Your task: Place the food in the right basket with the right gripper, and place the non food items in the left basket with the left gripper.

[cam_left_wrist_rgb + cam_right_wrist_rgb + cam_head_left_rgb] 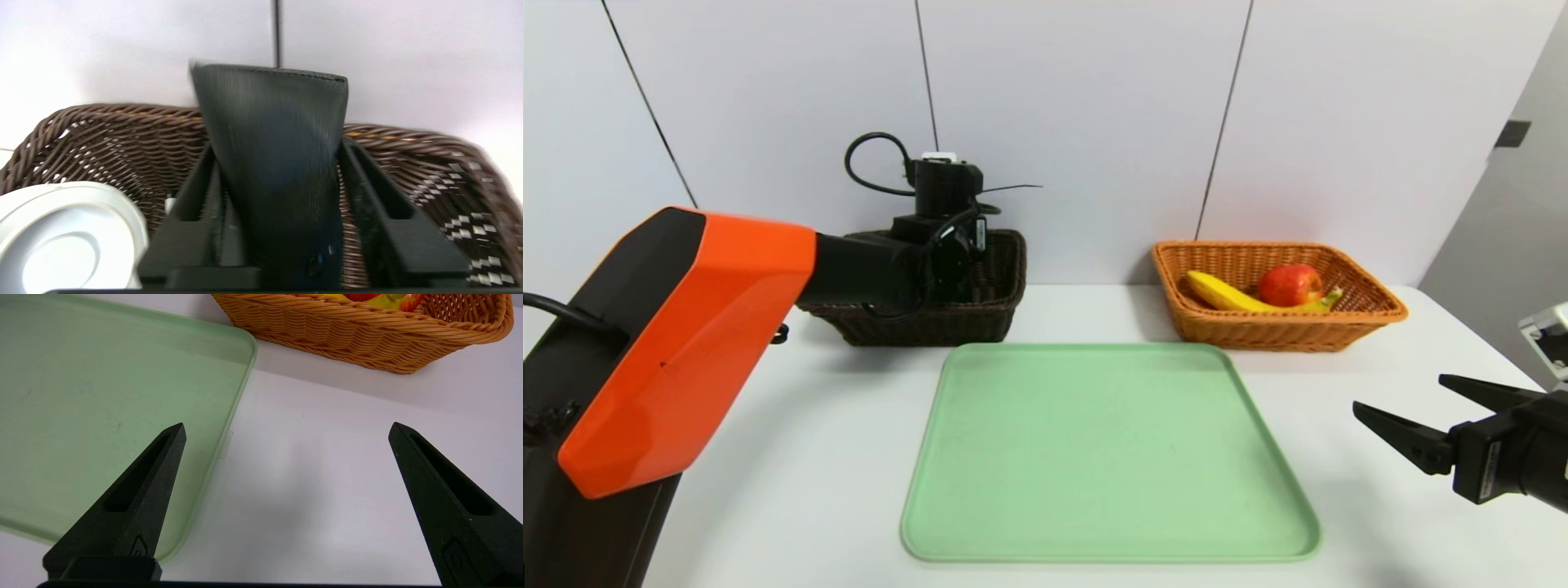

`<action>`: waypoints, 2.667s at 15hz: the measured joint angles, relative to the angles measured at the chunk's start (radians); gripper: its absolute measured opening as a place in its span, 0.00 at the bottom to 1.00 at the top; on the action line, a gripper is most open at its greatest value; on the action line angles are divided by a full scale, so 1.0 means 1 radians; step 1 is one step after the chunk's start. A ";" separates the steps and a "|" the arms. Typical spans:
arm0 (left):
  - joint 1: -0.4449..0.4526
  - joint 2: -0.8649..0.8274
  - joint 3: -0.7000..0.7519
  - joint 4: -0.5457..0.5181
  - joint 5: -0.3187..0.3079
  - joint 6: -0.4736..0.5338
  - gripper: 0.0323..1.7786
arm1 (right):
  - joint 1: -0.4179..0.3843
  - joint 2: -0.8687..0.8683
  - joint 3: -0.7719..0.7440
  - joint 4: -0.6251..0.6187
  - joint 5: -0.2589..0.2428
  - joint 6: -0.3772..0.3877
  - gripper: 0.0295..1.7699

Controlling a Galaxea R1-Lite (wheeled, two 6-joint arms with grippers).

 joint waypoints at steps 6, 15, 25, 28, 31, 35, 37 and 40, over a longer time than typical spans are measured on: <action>0.003 -0.004 -0.003 -0.001 0.001 -0.002 0.77 | 0.000 -0.001 0.000 0.000 0.000 0.000 0.97; 0.023 -0.173 0.023 0.118 0.001 0.012 0.90 | 0.000 -0.006 -0.019 0.000 -0.002 0.001 0.97; 0.242 -0.899 0.606 0.355 -0.113 0.016 0.94 | -0.003 -0.107 -0.064 0.054 -0.020 0.001 0.97; 0.283 -1.112 0.848 0.355 -0.109 0.012 0.94 | -0.003 -0.147 -0.074 0.071 -0.031 0.006 0.97; 0.384 -1.282 1.061 0.305 -0.106 0.023 0.95 | -0.003 -0.192 -0.074 0.088 -0.058 0.006 0.97; 0.480 -1.487 1.319 0.195 -0.122 0.064 0.95 | -0.003 -0.307 -0.085 0.206 -0.059 0.006 0.97; 0.498 -1.586 1.410 0.166 -0.163 0.067 0.95 | -0.003 -0.384 -0.088 0.282 -0.058 0.010 0.97; 0.506 -1.728 1.511 0.161 -0.254 0.069 0.95 | -0.003 -0.519 -0.088 0.414 -0.056 0.012 0.97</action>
